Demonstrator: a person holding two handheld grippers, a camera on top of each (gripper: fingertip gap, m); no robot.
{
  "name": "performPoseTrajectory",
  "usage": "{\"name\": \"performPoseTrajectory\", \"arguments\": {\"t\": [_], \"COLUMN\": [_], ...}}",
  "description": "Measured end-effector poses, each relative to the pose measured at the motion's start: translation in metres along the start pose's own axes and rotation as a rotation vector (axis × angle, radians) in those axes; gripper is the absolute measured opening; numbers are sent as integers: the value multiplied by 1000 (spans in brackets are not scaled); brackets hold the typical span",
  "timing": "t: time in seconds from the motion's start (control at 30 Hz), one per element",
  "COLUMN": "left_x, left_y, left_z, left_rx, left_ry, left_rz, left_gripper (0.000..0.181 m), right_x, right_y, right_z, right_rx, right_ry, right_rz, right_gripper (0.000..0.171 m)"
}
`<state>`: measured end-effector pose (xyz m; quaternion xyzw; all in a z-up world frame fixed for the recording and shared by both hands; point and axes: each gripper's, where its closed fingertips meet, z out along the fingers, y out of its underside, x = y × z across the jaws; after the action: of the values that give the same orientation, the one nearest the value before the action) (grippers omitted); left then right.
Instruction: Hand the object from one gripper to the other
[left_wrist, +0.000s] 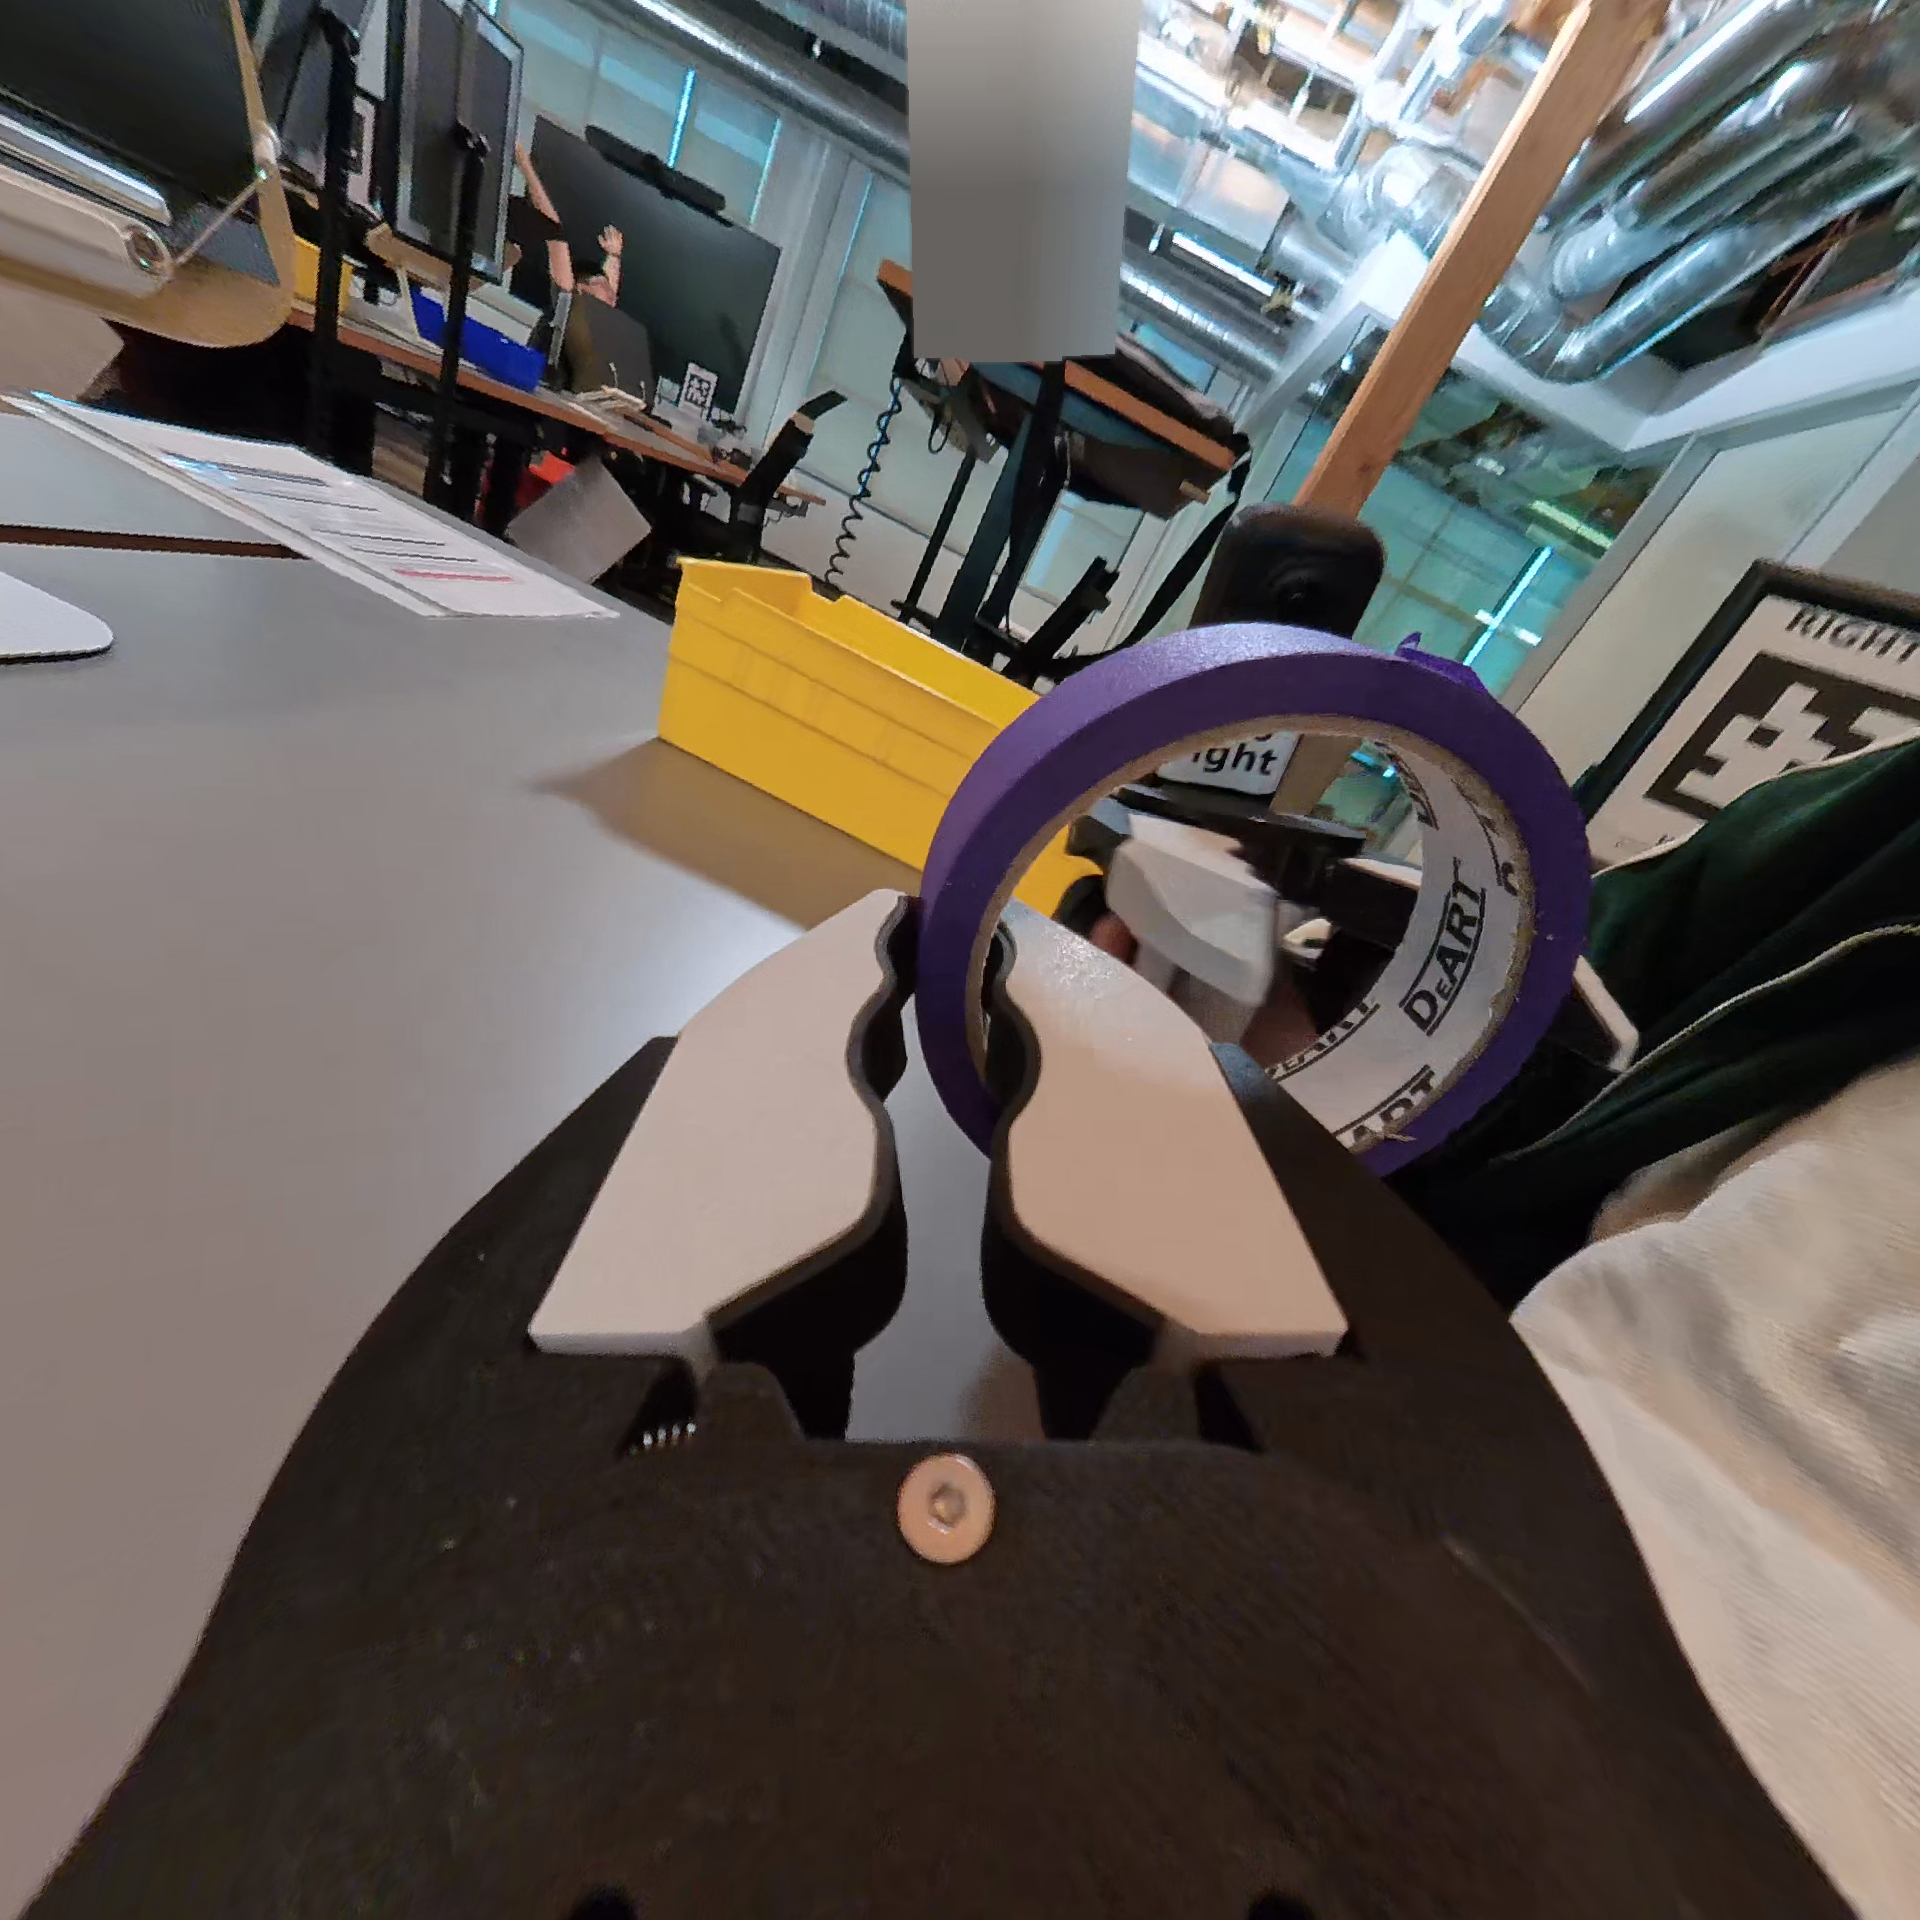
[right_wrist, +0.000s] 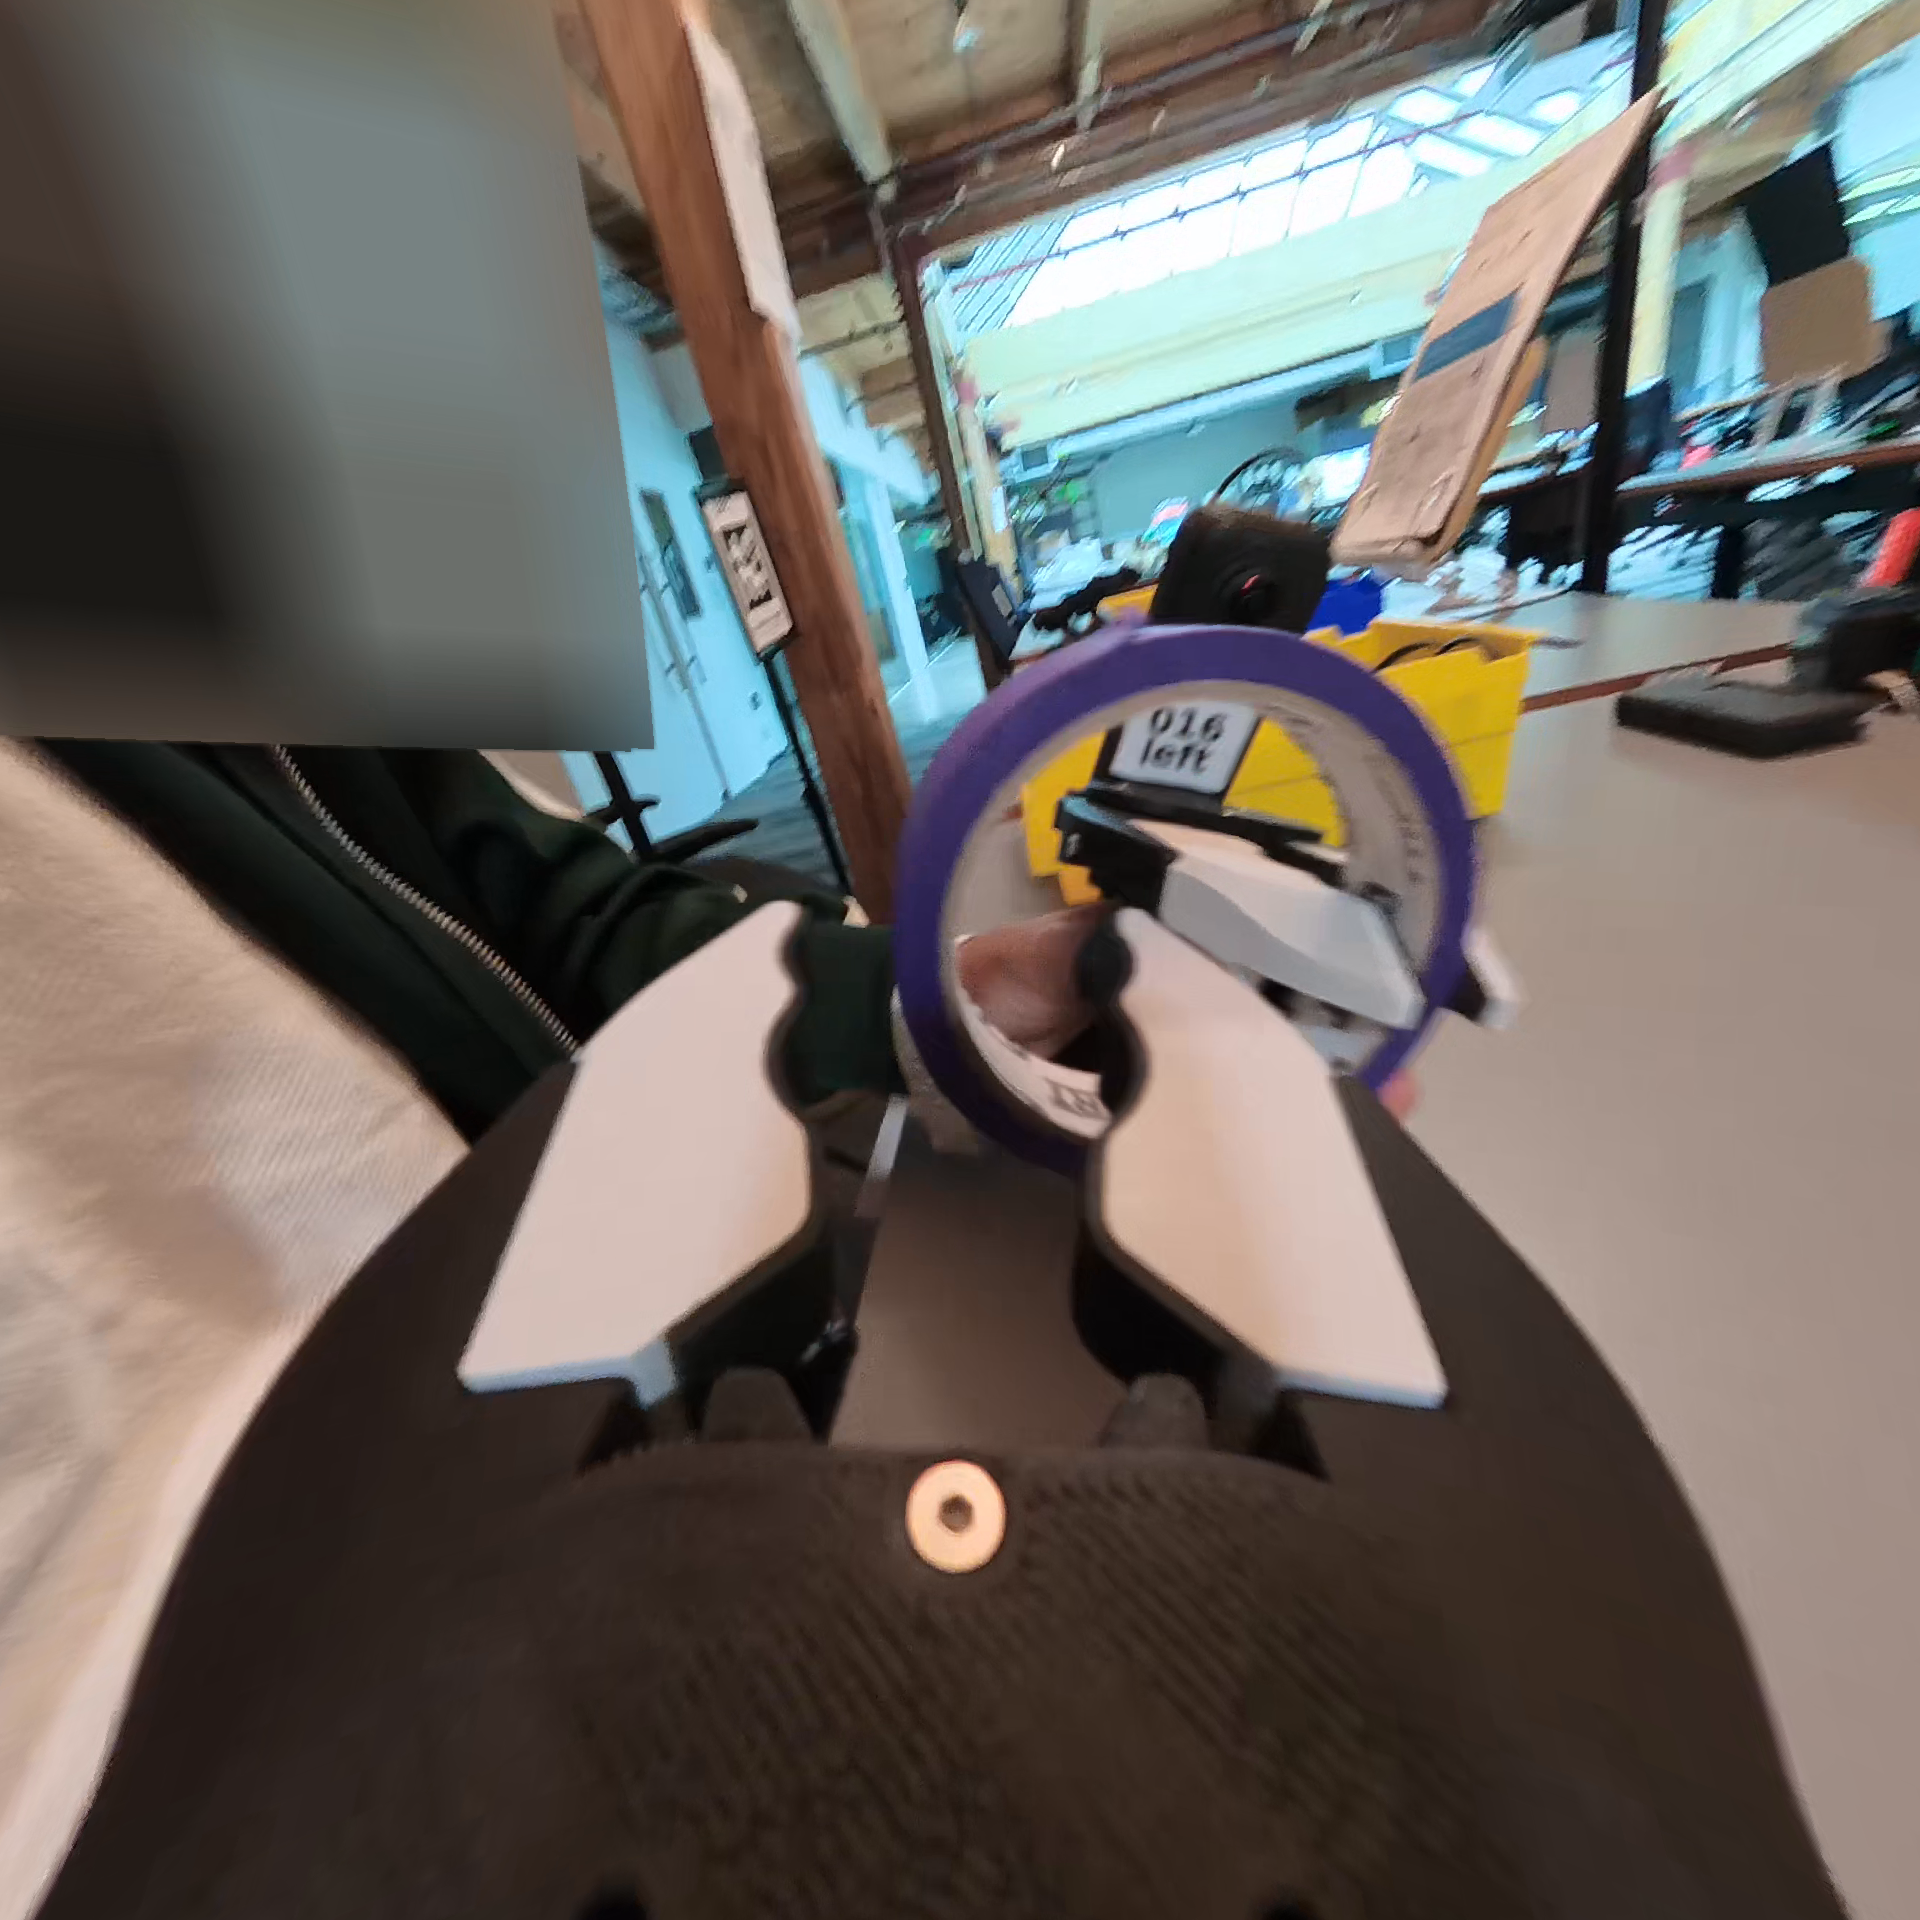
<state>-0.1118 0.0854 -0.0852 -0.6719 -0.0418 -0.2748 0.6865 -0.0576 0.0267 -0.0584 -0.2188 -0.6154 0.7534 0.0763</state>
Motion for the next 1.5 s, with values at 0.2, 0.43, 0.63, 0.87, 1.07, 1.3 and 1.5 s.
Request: {"name": "performPoseTrajectory", "arguments": {"t": [0.2,0.43,0.63,0.87,1.07,1.3,1.5], "left_x": [-5,4,17,29,33,33,29], "left_y": [-2,7,20,32,37,33,24], "left_z": [-7,-2,8,17,19,20,15], "left_rx": [-3,-56,-121,-172,-189,-161,-113], "left_ry": [10,63,118,170,190,192,200], "left_rz": [-34,-44,-39,-56,-68,-86,-135], "left_gripper": [10,9,9,9,9,36,39], "right_x": [25,35,29,15,8,8,21], "right_y": [-16,-17,-5,12,14,6,-2], "right_z": [-22,-24,-14,1,2,0,-11], "right_rx": [84,97,32,-56,-80,-58,-28], "right_ry": [132,221,211,164,129,130,168], "right_rz": [-63,-180,-232,-308,-329,-295,-229], "right_gripper": [88,126,140,139,123,119,115]}}
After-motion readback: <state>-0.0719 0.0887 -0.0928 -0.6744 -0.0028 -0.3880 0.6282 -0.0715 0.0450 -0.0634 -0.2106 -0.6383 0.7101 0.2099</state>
